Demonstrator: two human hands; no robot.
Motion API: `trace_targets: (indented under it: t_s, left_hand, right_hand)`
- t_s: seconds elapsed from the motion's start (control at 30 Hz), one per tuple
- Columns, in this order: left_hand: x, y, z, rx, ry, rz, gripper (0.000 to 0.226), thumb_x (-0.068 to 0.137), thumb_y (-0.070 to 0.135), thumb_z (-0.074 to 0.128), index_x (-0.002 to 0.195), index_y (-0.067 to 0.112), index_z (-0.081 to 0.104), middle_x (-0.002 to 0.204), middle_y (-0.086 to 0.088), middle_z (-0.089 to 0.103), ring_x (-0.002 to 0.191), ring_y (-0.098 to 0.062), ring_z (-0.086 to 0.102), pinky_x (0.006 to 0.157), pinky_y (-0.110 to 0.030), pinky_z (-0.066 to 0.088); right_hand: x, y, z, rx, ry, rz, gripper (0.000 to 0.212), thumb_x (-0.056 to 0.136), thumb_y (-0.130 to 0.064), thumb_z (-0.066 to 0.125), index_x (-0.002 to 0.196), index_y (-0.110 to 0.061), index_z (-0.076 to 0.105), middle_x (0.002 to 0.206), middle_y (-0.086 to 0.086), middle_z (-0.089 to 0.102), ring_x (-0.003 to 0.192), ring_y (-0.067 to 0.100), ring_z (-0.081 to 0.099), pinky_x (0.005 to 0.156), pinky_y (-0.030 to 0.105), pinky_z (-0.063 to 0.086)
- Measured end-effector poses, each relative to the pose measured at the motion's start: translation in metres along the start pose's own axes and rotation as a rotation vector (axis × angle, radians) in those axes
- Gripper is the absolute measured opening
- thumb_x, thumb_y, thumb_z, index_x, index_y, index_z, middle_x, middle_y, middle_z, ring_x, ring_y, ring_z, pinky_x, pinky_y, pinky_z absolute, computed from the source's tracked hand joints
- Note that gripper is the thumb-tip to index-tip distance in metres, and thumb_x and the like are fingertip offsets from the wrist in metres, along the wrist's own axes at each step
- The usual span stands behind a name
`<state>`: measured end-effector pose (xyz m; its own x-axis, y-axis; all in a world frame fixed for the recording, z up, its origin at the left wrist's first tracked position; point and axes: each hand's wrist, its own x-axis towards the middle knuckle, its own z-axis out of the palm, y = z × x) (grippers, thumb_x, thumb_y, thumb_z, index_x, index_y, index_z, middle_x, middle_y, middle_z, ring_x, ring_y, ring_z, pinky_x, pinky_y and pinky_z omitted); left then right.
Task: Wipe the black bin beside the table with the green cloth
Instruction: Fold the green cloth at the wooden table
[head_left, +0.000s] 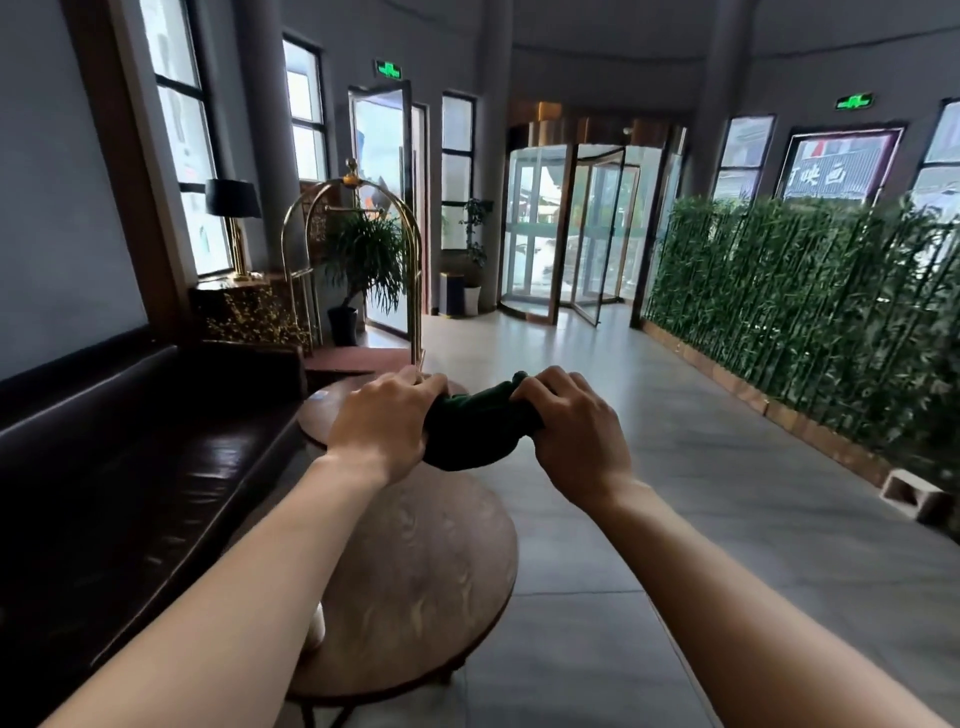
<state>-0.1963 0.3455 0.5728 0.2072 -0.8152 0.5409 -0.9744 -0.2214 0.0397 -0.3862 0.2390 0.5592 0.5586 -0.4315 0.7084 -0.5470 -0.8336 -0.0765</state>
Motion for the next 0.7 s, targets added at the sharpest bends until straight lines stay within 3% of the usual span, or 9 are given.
trace_targets:
  t_s: [0.13, 0.3, 0.43, 0.7]
  left_hand:
    - [-0.02, -0.002, 0.031, -0.089, -0.06, -0.039, 0.033, 0.084, 0.02, 0.063, 0.115, 0.031, 0.058, 0.106, -0.001, 0.062, 0.097, -0.033, 0.065, 0.073, -0.042, 0.05]
    - [-0.071, 0.005, 0.095, -0.295, -0.181, -0.192, 0.037, 0.077, 0.019, 0.065, 0.11, 0.036, 0.061, 0.105, 0.001, 0.064, 0.097, -0.034, 0.066, 0.076, -0.039, 0.05]
    - [-0.13, 0.011, 0.159, -0.395, -0.315, -0.312, 0.037, 0.074, 0.02, 0.065, 0.107, 0.035, 0.061, 0.105, 0.004, 0.065, 0.102, -0.03, 0.067, 0.085, -0.039, 0.054]
    - [-0.257, 0.022, 0.288, -0.472, -0.542, -0.477, 0.036, 0.078, 0.019, 0.067, 0.109, 0.037, 0.06, 0.108, 0.009, 0.064, 0.104, -0.023, 0.065, 0.086, -0.035, 0.05]
  right_hand:
    - [-0.027, -0.002, 0.025, 0.084, -0.048, 0.098, 0.03, 0.086, -0.001, 0.074, 0.114, -0.013, 0.071, 0.11, 0.008, 0.068, 0.097, 0.035, 0.062, 0.072, 0.042, 0.055]
    - [-0.09, -0.002, 0.081, 0.341, -0.121, 0.416, 0.04, 0.077, 0.007, 0.069, 0.109, -0.018, 0.074, 0.109, 0.008, 0.071, 0.095, 0.033, 0.067, 0.08, 0.045, 0.059]
    - [-0.163, -0.001, 0.135, 0.451, -0.229, 0.588, 0.041, 0.075, 0.011, 0.067, 0.103, -0.019, 0.075, 0.103, 0.004, 0.072, 0.094, 0.024, 0.068, 0.082, 0.046, 0.061]
    - [-0.319, -0.003, 0.234, 0.571, -0.443, 0.804, 0.046, 0.075, 0.011, 0.064, 0.102, -0.024, 0.073, 0.106, -0.004, 0.07, 0.096, 0.019, 0.069, 0.082, 0.046, 0.063]
